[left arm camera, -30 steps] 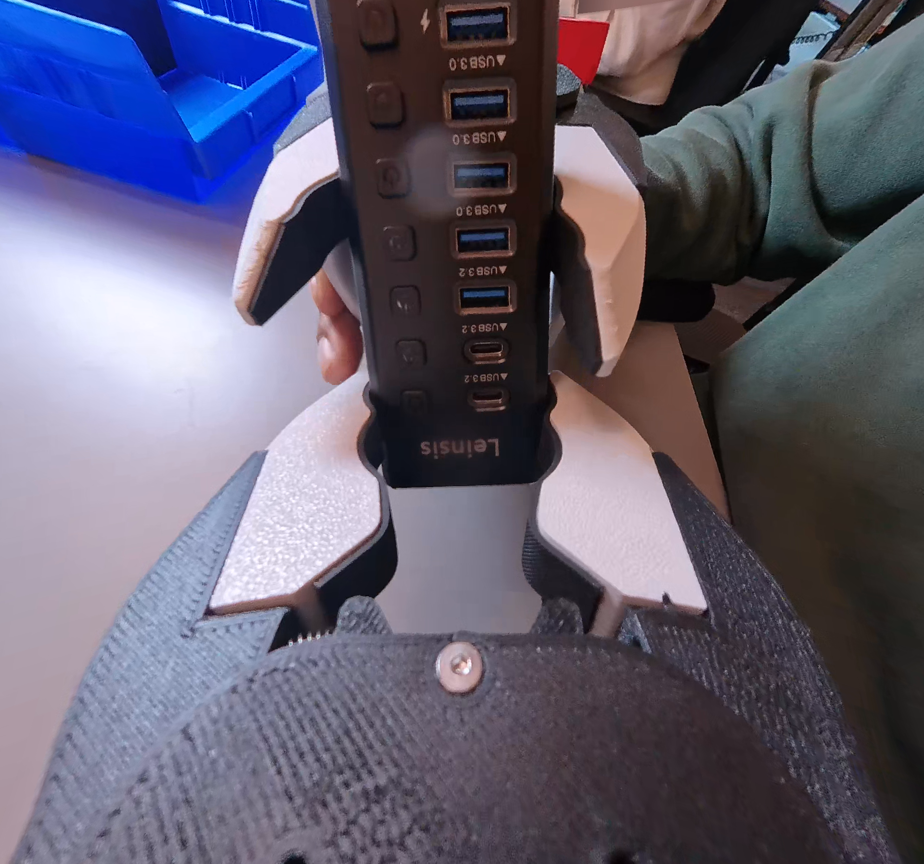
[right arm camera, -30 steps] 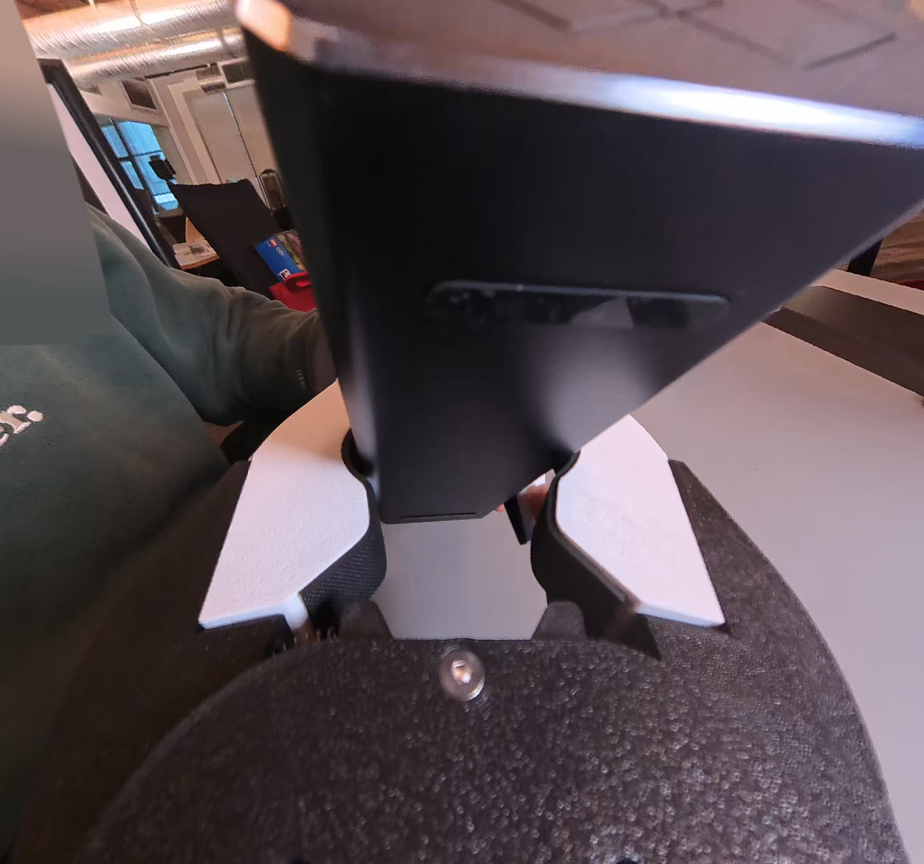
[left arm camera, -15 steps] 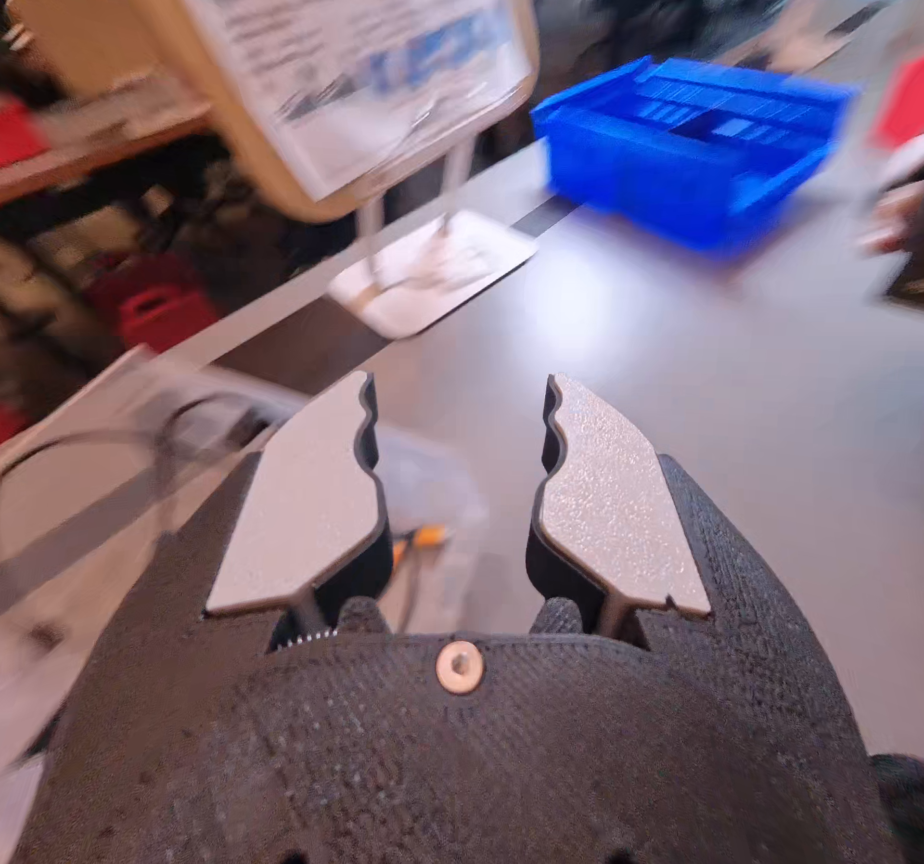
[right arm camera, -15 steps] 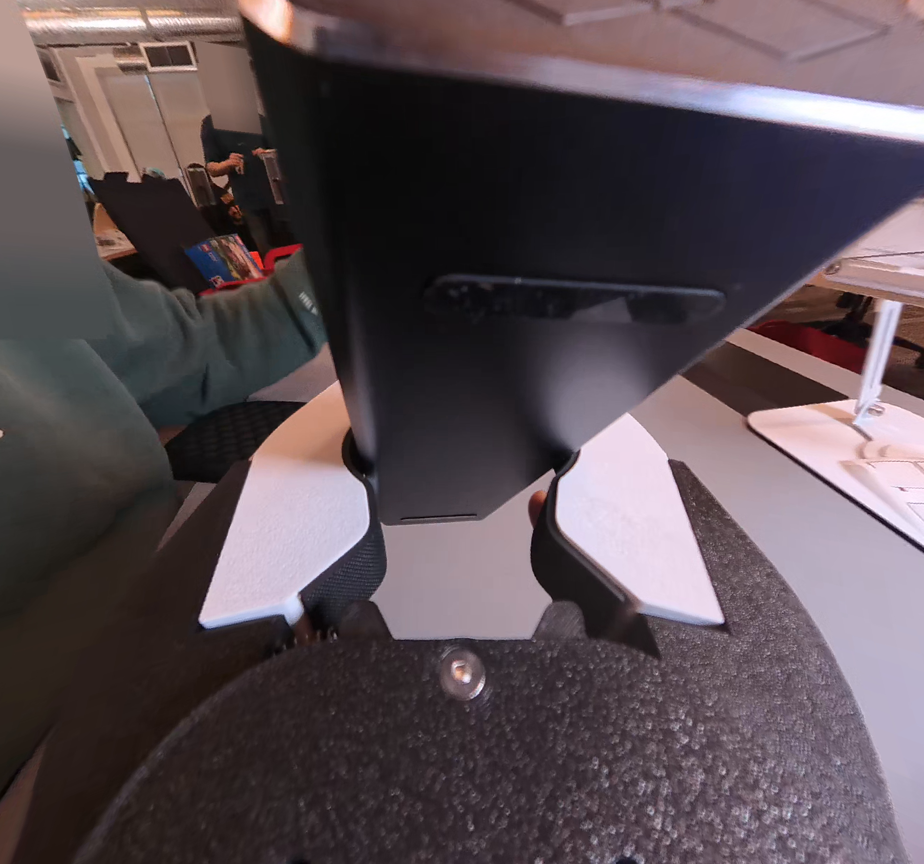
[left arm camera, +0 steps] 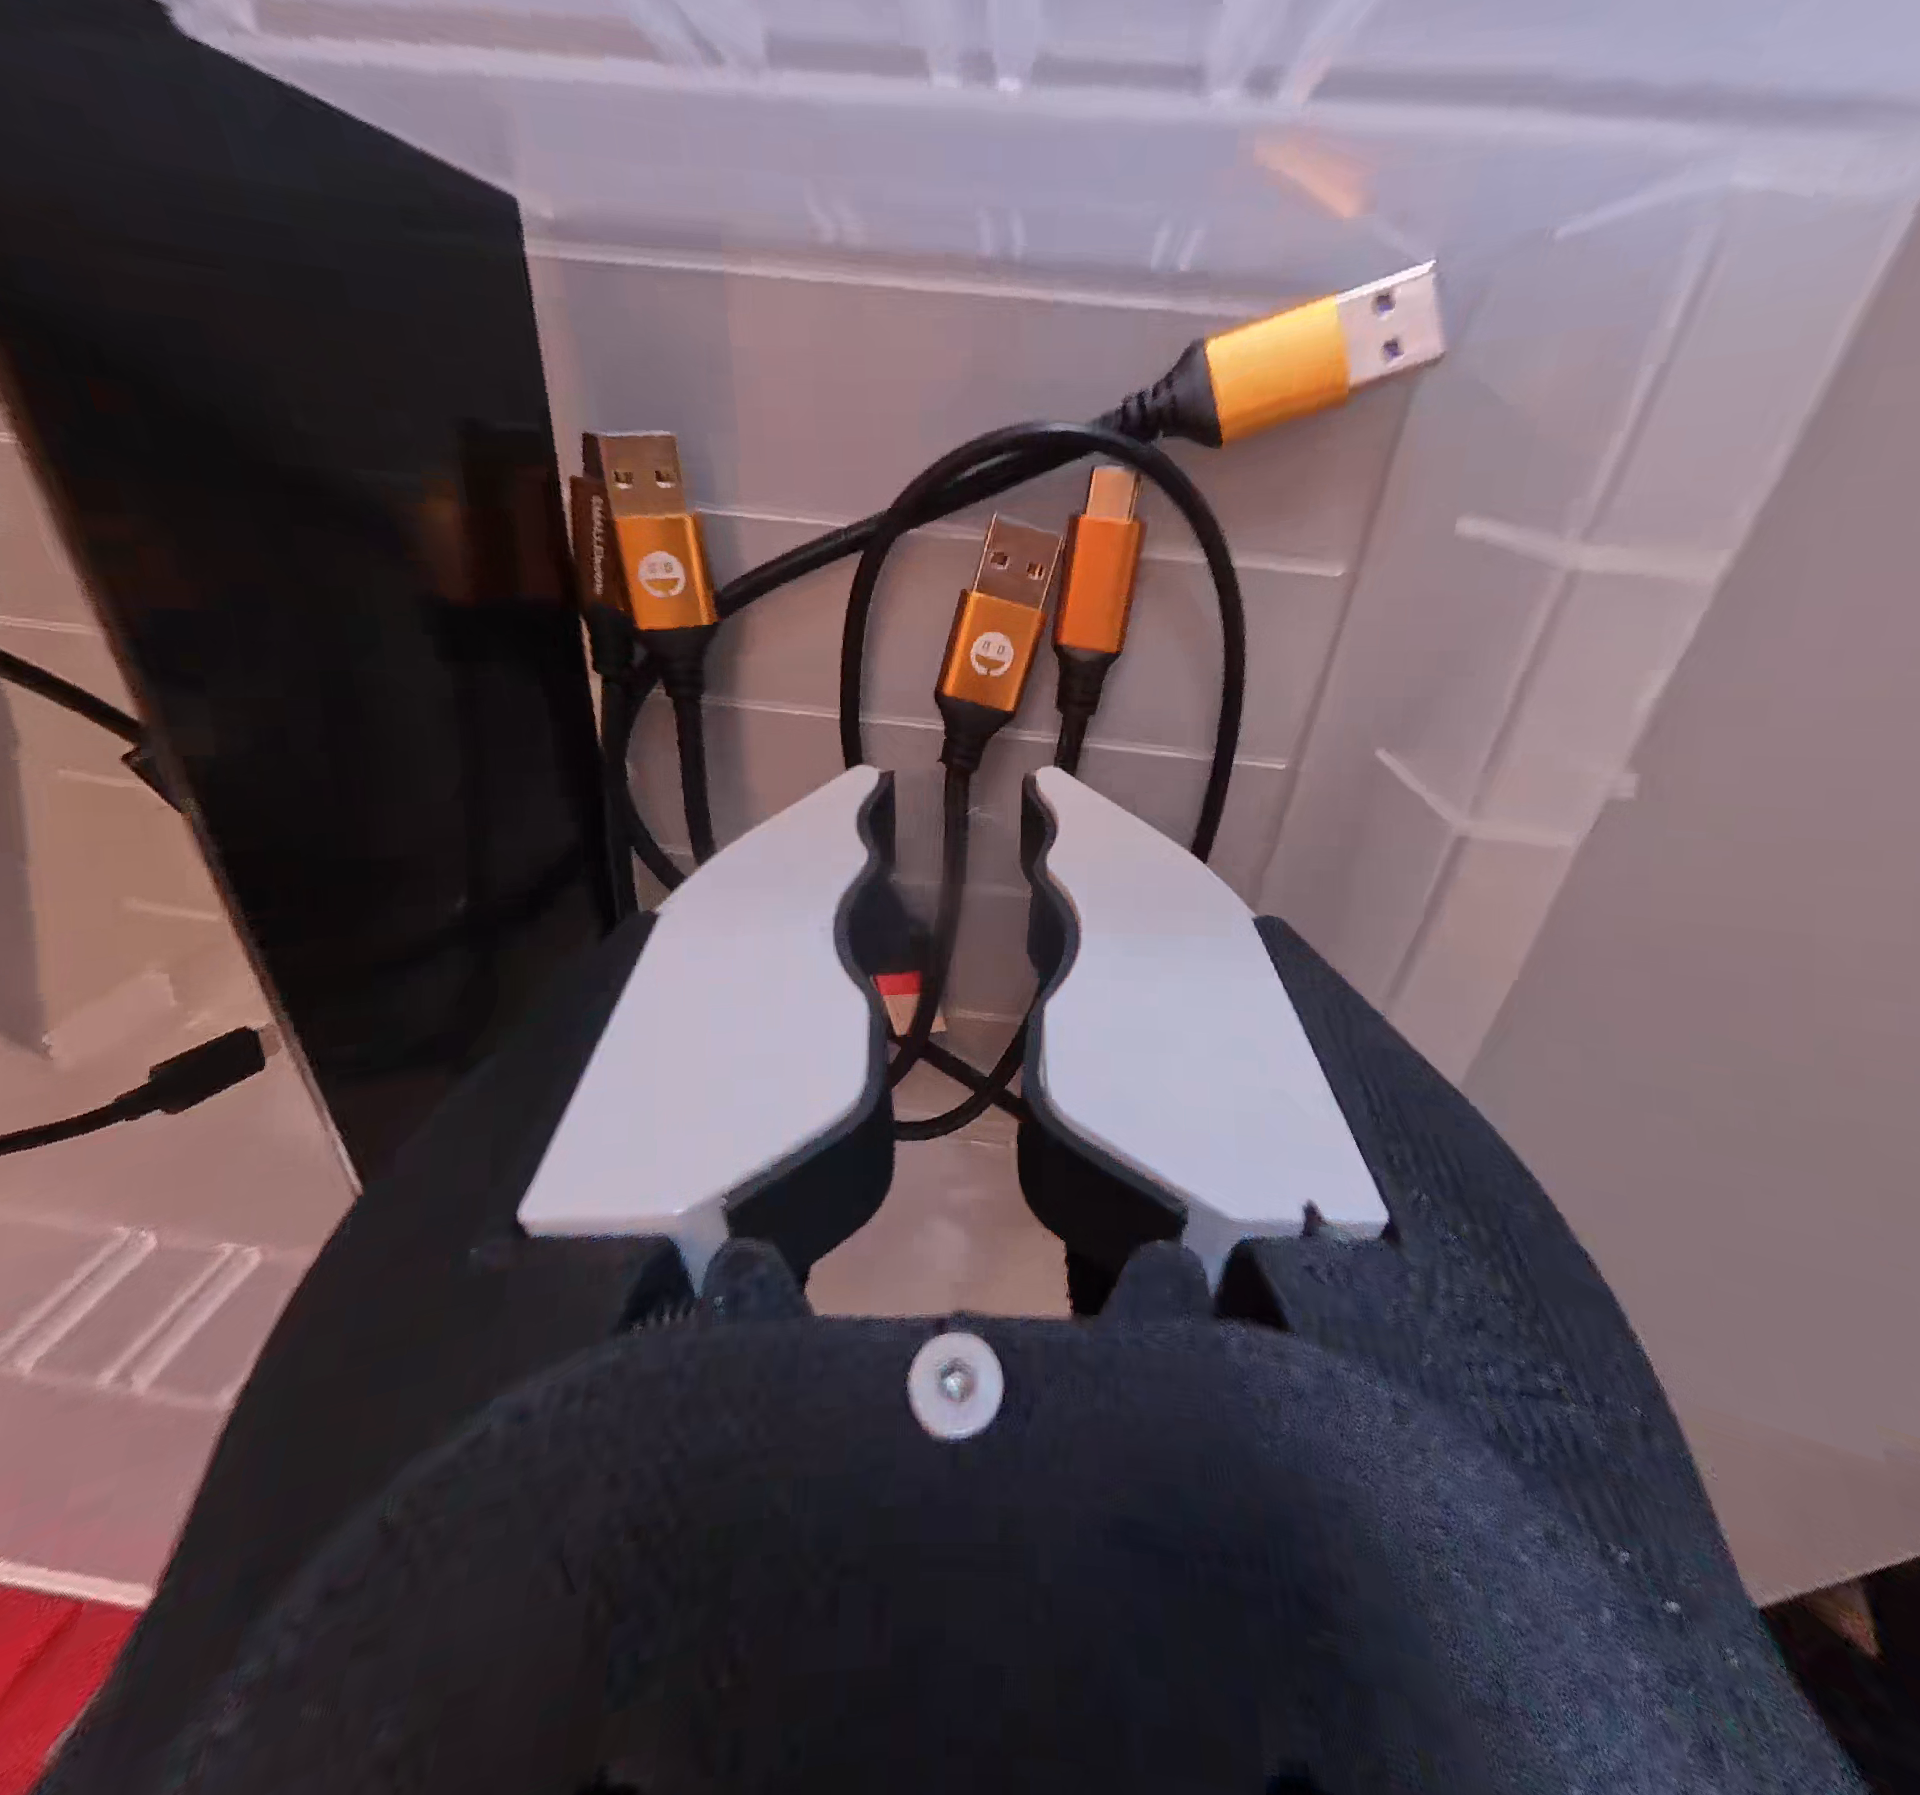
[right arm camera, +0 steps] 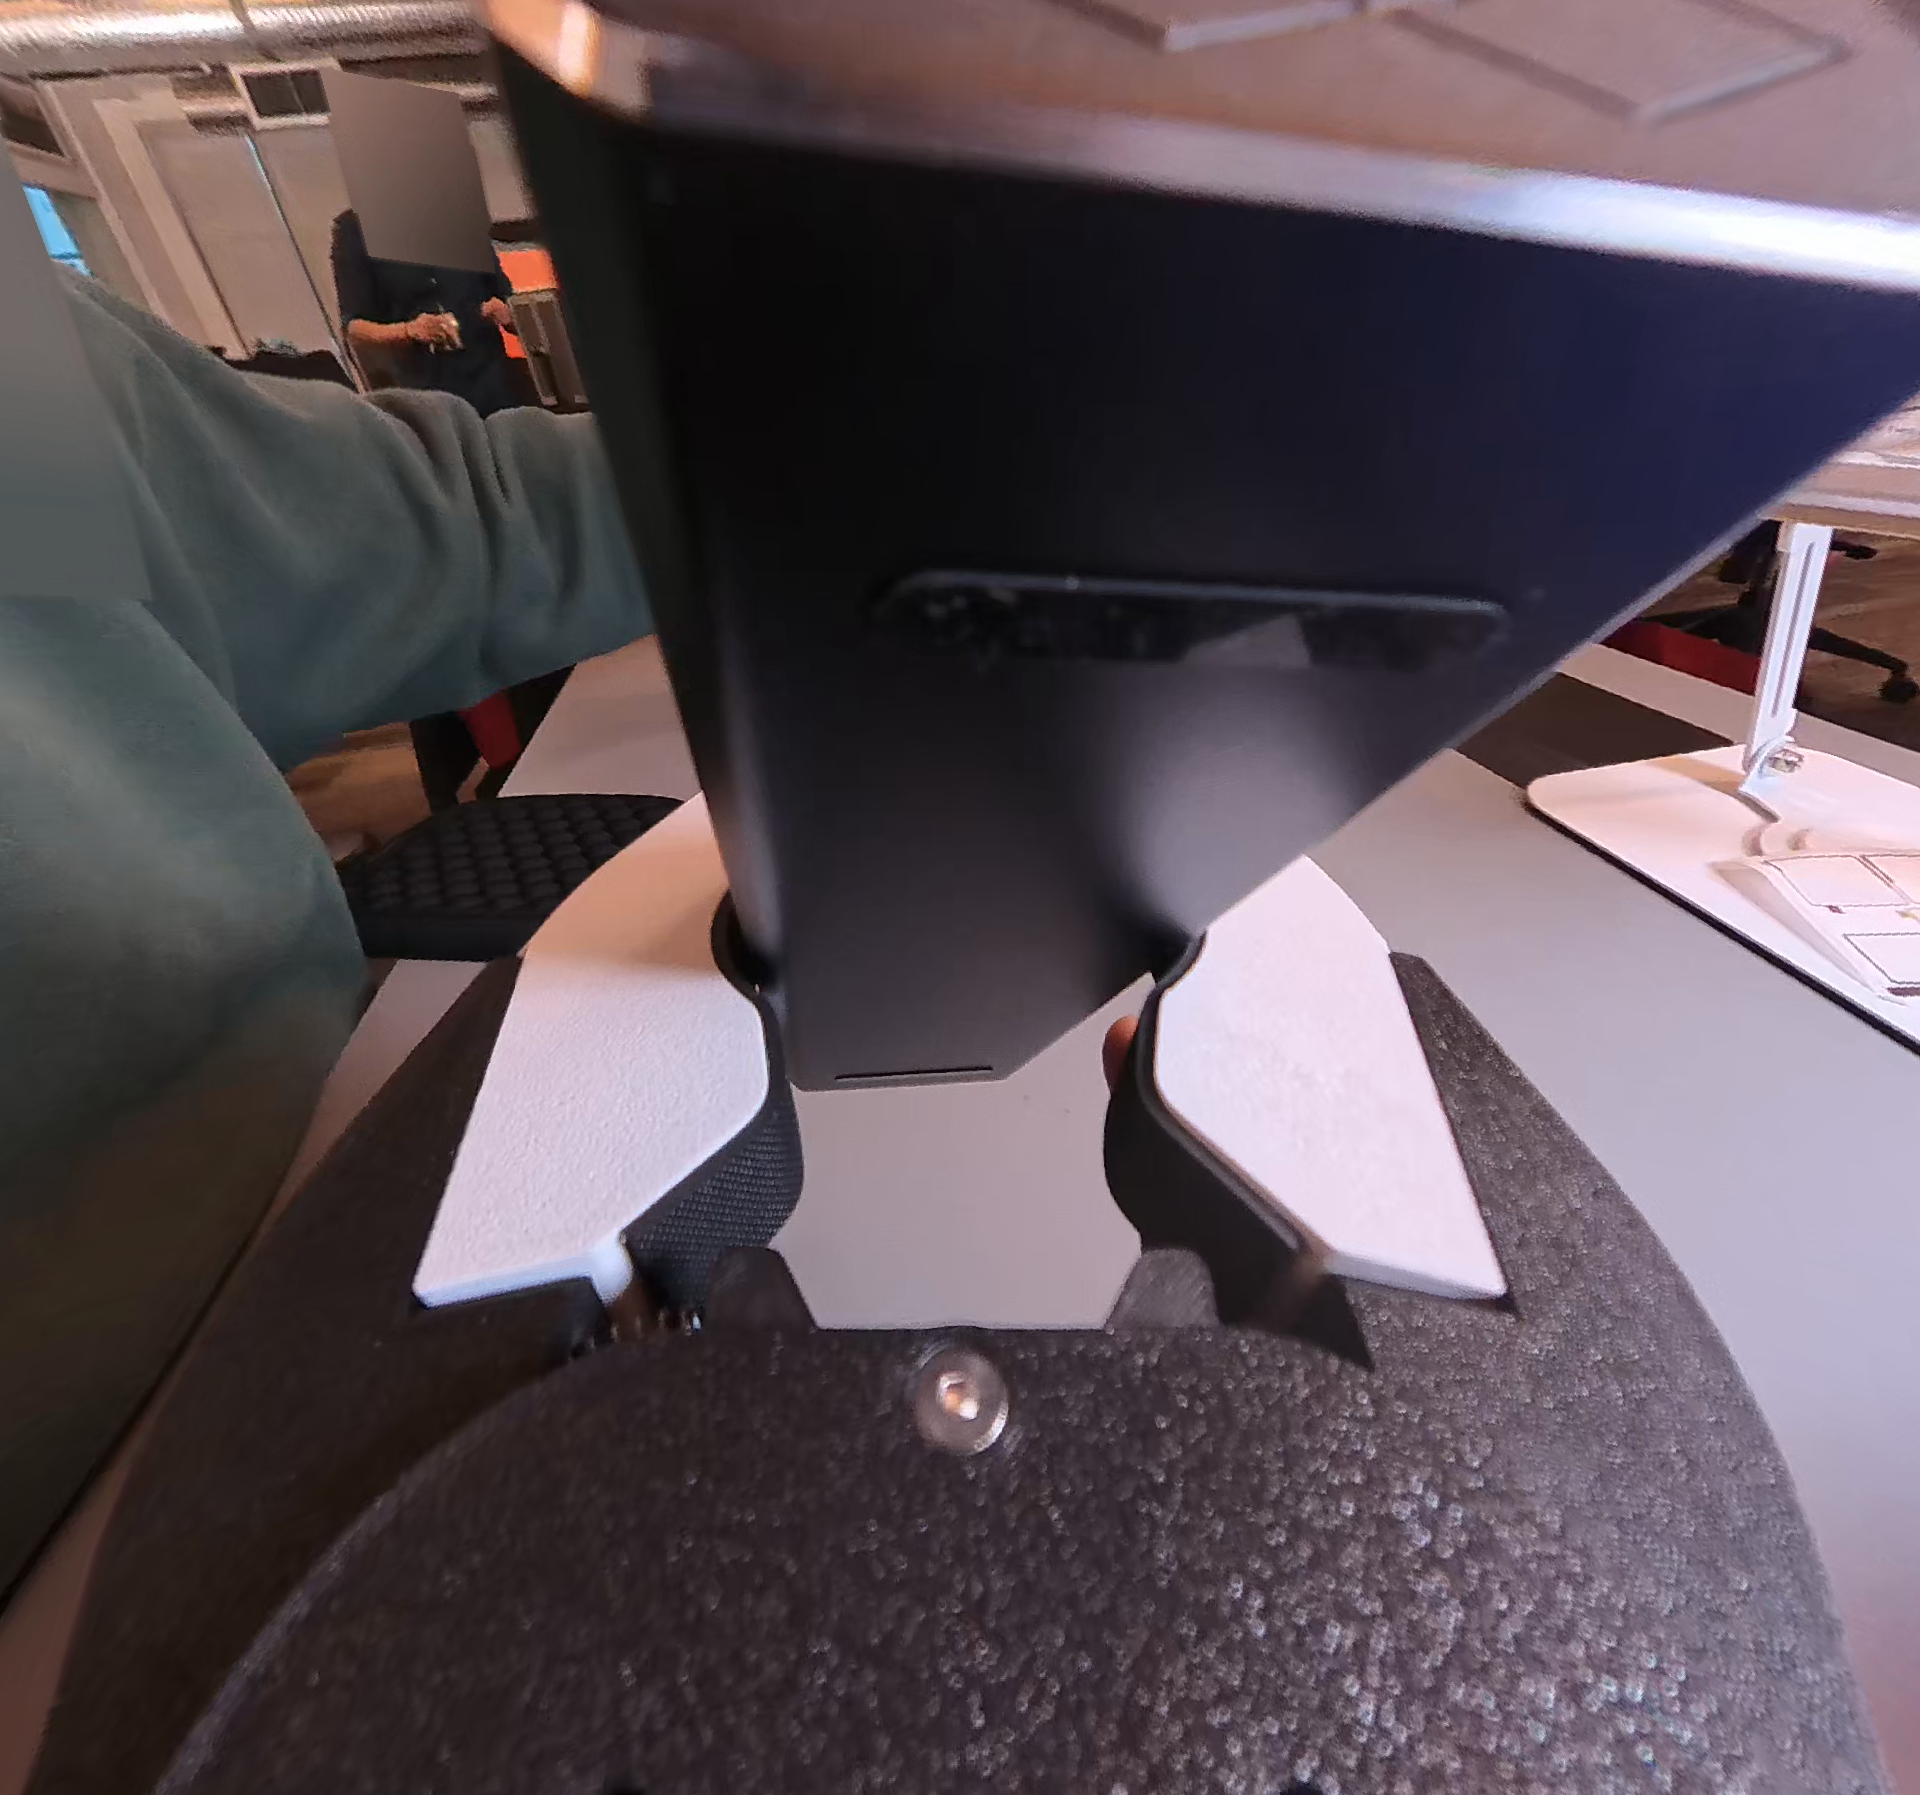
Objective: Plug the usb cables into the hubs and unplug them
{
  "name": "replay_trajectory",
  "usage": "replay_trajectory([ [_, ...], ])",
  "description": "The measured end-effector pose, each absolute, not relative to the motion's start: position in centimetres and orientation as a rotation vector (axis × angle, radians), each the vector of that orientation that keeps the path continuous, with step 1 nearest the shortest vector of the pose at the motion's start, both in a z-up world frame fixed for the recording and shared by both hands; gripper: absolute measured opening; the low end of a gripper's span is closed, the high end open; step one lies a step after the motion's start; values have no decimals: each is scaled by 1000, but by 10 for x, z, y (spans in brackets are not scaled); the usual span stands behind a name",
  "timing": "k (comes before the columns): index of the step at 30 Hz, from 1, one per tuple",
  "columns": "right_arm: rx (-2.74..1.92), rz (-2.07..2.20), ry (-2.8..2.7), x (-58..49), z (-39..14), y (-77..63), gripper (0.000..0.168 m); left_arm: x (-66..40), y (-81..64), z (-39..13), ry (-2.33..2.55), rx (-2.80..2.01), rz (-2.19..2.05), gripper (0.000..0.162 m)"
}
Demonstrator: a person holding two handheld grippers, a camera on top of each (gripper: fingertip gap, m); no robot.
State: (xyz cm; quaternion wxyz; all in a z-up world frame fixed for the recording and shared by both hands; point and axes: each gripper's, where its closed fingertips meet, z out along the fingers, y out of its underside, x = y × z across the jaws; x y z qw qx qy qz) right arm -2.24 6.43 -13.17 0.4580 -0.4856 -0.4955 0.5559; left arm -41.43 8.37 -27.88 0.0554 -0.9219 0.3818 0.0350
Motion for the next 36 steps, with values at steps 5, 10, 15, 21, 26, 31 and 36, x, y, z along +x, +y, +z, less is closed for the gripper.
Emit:
replay_trajectory([
  [5, -1193, 1397, -1237, -24, -134, 61, 73, -413, 82, -286, 1216, -2779, 121, 6],
  [10, -1184, 1395, -1250, -24, -133, 57, 73, -418, 80, -278, 1199, -2736, 204, 4],
  [15, -1185, 1388, -1254, -25, -133, 56, 73, -418, 80, -223, 1068, -2594, 239, 4],
  [21, -1187, 1386, -1244, -25, -132, 56, 73, -389, 76, -119, 935, -2306, 213, 4],
  [26, -1185, 1375, -1197, -21, -125, 66, 73, -265, 48, -60, 1126, -2050, 48, 4],
  [31, -1189, 1314, -1151, -10, -116, 81, 73, -138, 14, -102, 1471, -1975, -289, 4],
  [36, -1218, 1276, -1196, -1, -126, 79, 73, -91, 23, -205, 1507, -2099, -625, 4],
])
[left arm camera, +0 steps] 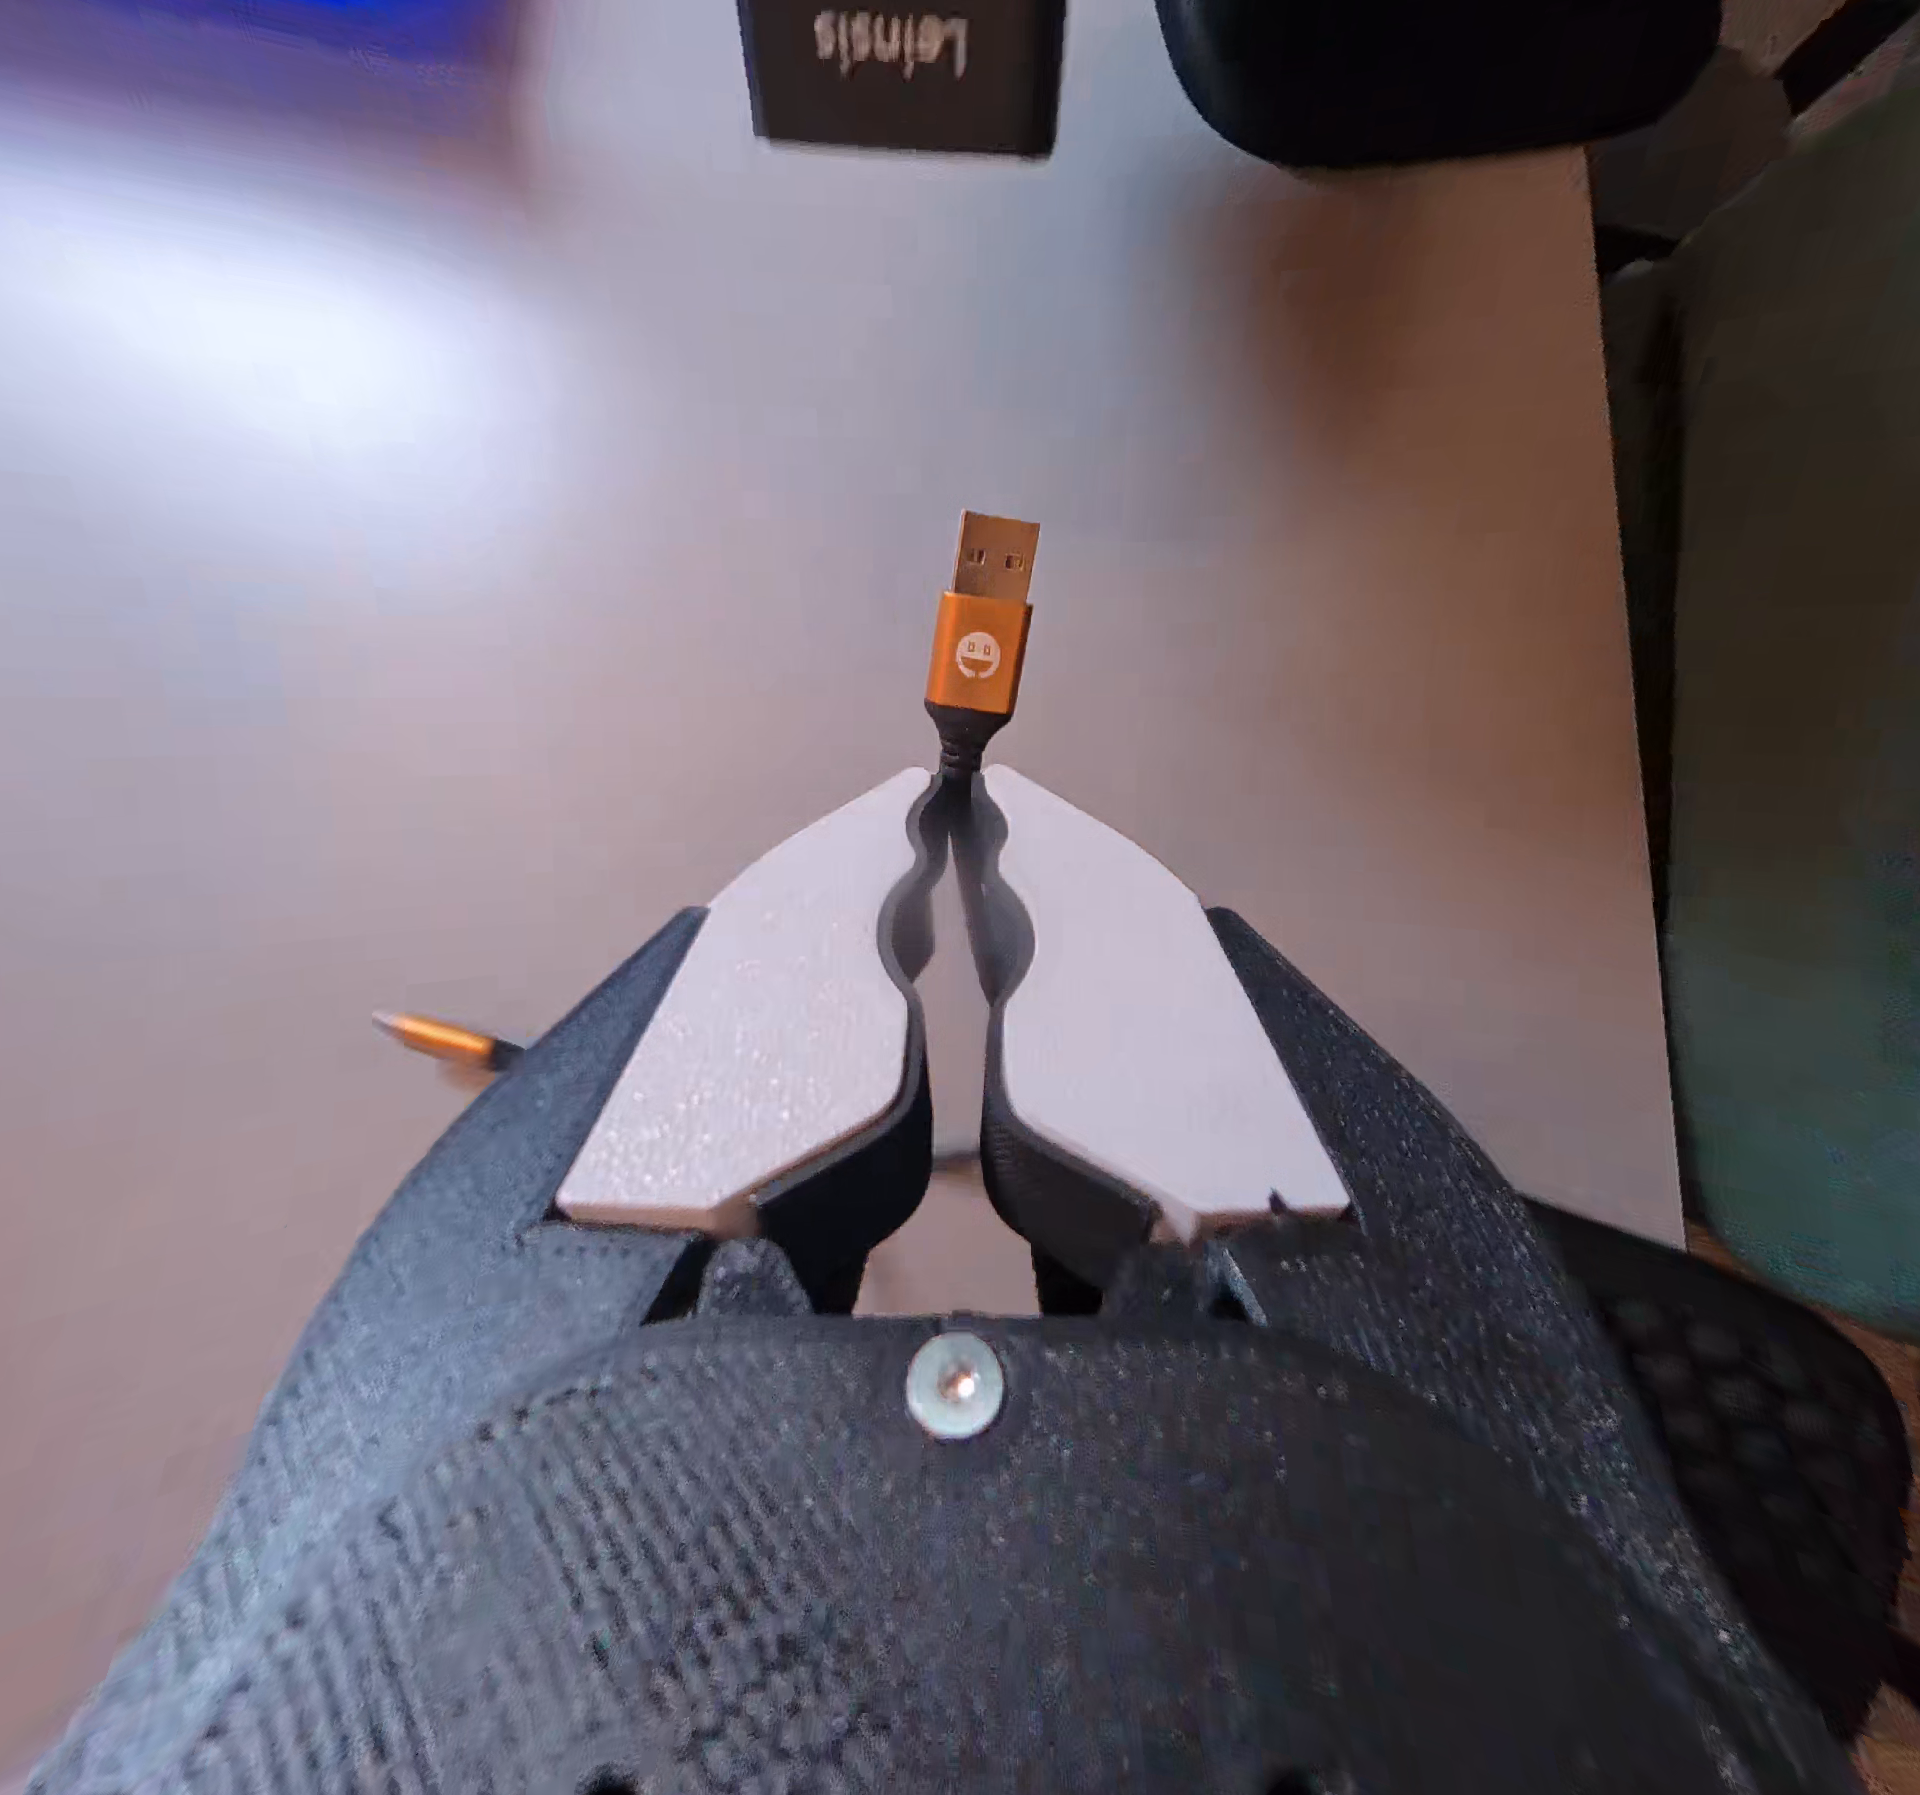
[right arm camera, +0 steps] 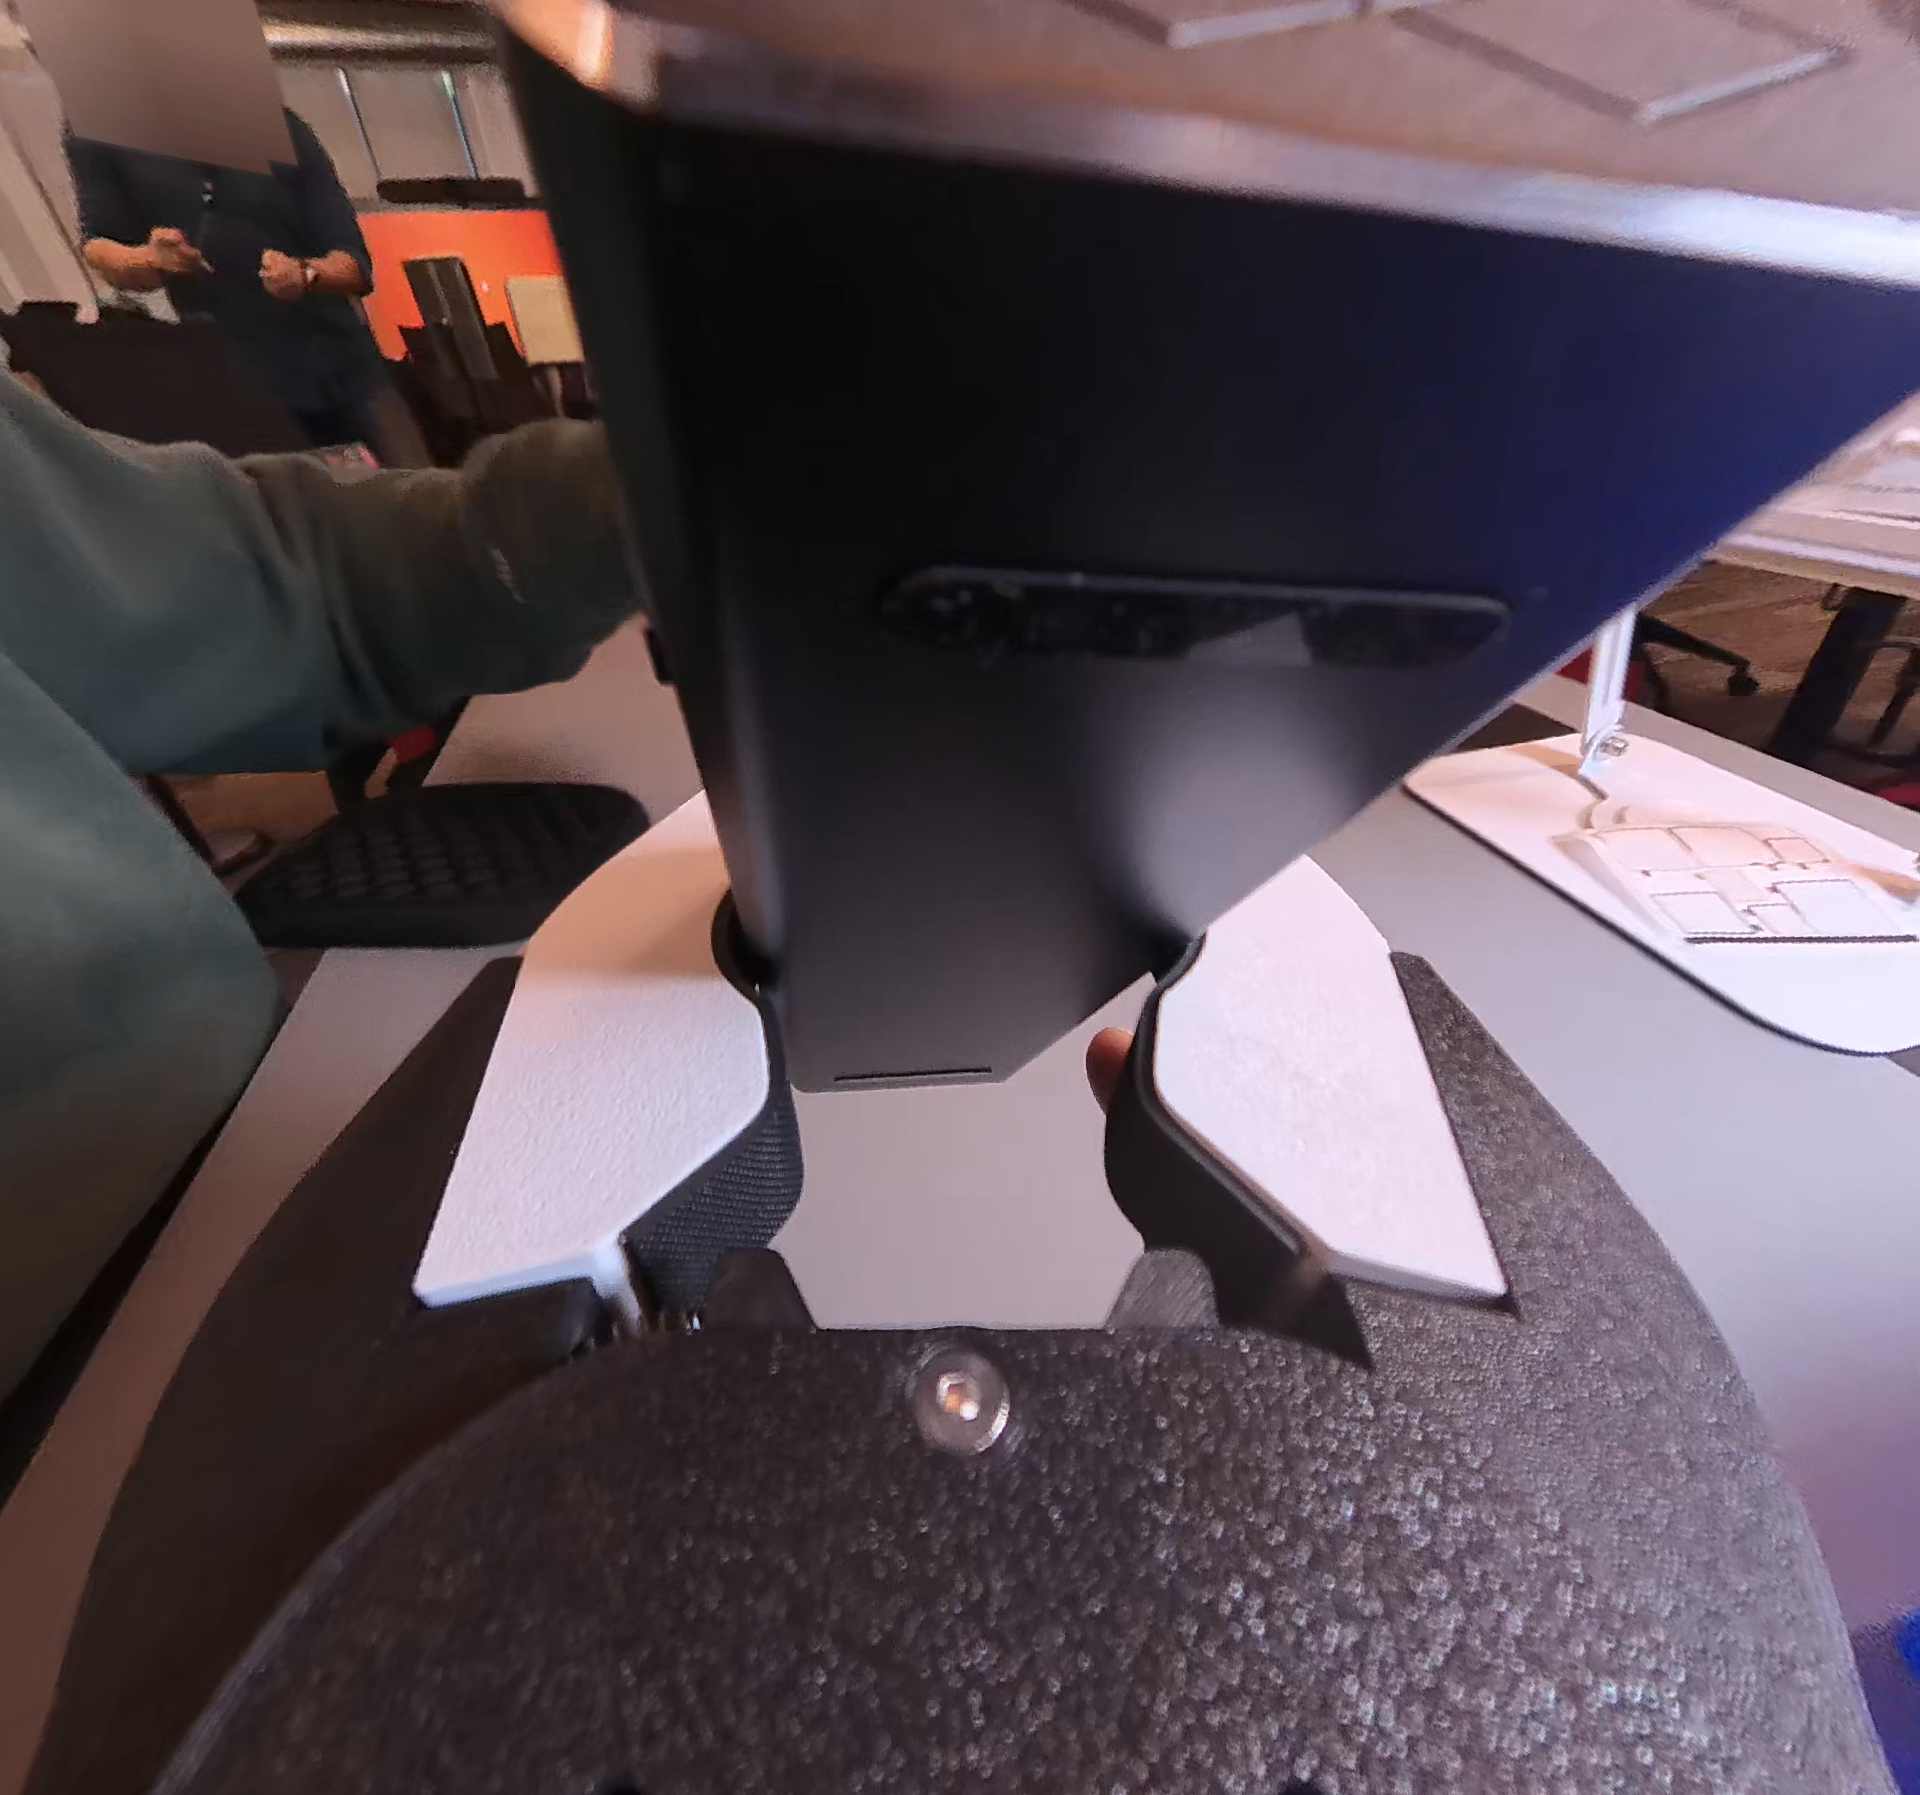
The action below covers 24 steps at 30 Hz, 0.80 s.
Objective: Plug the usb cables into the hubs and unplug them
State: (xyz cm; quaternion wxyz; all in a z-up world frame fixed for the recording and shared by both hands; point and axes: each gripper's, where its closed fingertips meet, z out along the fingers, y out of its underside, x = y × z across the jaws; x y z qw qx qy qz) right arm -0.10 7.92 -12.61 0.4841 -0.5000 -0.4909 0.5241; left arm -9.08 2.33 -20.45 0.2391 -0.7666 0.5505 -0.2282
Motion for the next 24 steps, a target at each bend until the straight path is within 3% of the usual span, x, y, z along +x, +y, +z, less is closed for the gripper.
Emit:
replay_trajectory([
  [7, -1183, 1379, -1299, 6, -140, 57, 73, -61, 39, -271, 1473, -2118, -626, 6],
  [11, -1160, 1428, -1320, 7, -140, 51, 73, -52, 45, -274, 1438, -2082, -582, 33],
  [16, -1147, 1461, -1341, 7, -141, 46, 73, -52, 56, -283, 1418, -2070, -474, 43],
  [24, -1167, 1460, -1336, 7, -145, 50, 73, -51, 46, -244, 1354, -1933, -755, 21],
])
